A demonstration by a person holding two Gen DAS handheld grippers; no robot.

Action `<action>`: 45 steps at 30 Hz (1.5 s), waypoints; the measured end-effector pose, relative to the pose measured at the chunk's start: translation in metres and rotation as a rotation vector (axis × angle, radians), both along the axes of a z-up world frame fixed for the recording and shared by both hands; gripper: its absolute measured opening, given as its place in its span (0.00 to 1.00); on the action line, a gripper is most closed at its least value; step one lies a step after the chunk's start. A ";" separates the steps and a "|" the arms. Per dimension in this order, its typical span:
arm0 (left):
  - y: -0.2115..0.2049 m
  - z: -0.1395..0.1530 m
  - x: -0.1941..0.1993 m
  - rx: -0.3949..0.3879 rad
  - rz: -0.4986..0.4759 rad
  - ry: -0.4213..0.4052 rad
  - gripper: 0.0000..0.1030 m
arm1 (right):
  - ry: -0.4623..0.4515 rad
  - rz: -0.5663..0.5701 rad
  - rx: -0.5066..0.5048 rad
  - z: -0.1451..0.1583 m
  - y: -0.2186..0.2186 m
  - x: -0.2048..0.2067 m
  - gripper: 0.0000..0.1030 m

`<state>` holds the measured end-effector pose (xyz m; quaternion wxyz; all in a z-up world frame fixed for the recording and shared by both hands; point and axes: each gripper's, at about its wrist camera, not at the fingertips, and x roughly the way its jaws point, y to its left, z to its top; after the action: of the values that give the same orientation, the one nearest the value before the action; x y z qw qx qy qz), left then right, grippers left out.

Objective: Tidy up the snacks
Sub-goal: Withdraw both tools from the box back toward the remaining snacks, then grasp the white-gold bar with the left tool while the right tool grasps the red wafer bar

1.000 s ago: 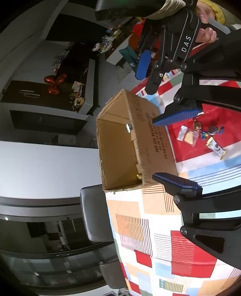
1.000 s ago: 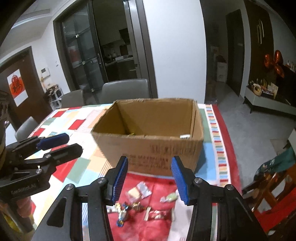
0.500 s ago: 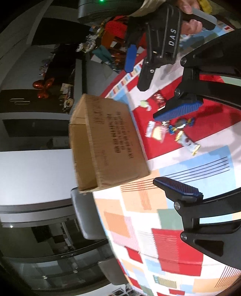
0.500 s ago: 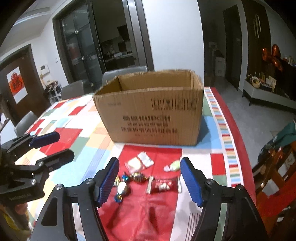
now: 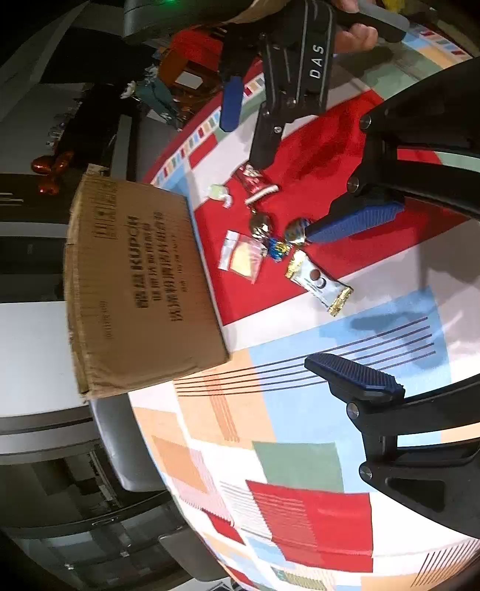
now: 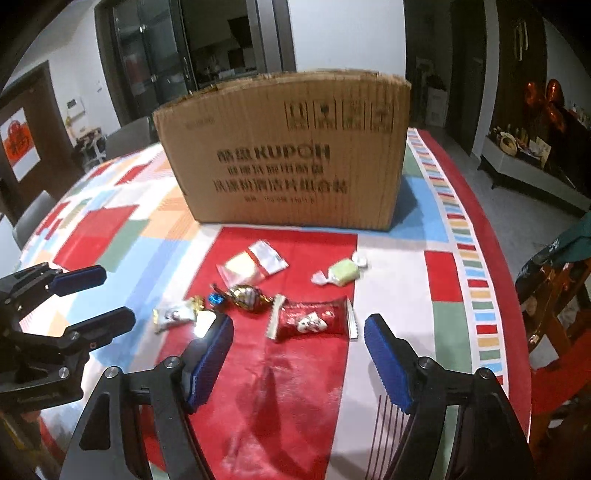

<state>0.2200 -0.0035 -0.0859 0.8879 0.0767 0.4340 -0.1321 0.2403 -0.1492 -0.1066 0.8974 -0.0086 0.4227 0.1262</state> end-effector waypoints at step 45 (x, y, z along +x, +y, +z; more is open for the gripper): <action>-0.002 -0.022 0.023 -0.096 0.086 0.053 0.19 | -0.002 -0.056 0.003 -0.014 -0.008 0.010 0.52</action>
<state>0.2427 -0.0056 -0.1081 0.8835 0.0116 0.4536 -0.1165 0.2505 -0.1568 -0.1202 0.9009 0.0046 0.4219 0.1017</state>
